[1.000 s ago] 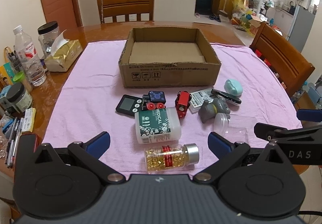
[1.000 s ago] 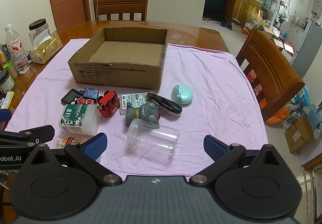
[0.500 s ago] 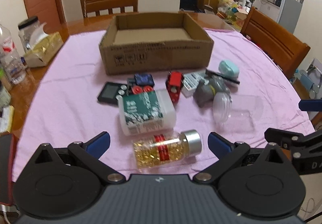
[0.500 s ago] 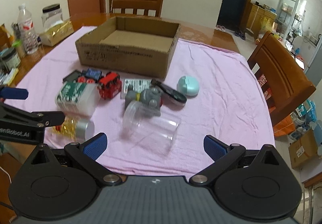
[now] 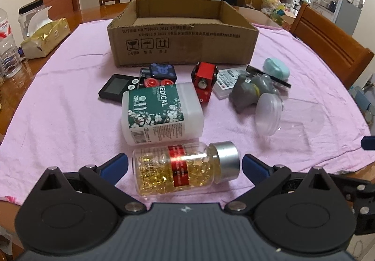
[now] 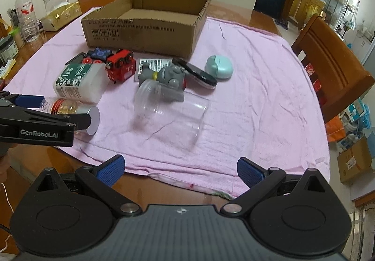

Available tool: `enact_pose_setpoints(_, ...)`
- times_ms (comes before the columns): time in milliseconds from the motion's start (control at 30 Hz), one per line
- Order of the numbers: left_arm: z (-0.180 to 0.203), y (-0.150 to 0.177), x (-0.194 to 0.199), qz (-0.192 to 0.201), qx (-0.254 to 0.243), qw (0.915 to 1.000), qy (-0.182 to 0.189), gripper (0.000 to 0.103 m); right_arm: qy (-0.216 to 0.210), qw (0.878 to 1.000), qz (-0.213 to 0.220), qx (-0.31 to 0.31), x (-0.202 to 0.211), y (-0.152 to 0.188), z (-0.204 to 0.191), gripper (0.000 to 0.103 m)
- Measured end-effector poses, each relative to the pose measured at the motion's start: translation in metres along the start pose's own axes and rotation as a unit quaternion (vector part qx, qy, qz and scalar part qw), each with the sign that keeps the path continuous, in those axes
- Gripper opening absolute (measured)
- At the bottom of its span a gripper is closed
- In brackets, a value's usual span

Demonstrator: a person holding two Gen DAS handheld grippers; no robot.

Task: Organize rigid objects
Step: 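Grasp the gold-capsule bottle with left tool while right tool approaches the clear jar, then lift the capsule bottle with left tool while right tool grasps the clear jar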

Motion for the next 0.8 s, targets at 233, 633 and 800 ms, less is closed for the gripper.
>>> enact_pose_setpoints(233, -0.008, 0.008, -0.001, -0.001, -0.012, 0.9998, -0.013, 0.102, -0.006, 1.000, -0.008, 0.003, -0.008, -0.002, -0.005, 0.103)
enact_pose_setpoints(633, -0.020, 0.013, -0.004, -0.020, 0.005, 0.9995, -0.024, 0.093, -0.012, 1.000, -0.021, 0.004, -0.020, -0.003, -0.012, 0.103)
enact_pose_setpoints(800, -0.032, 0.011, -0.003, -0.026, 0.023, 0.9993, -0.016, 0.092, -0.017, 1.000, -0.024, -0.001, -0.026, -0.004, -0.014, 0.103)
Point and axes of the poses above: each gripper's, at about its wrist camera, not at the fingertips, and x roughly against the way its jaws point, z to its right, y to its underside, the point moved 10 cm from there along -x, roughly the way its jaws point, and after that the axes turned 6 degrees about -y, right-handed, at the moved point
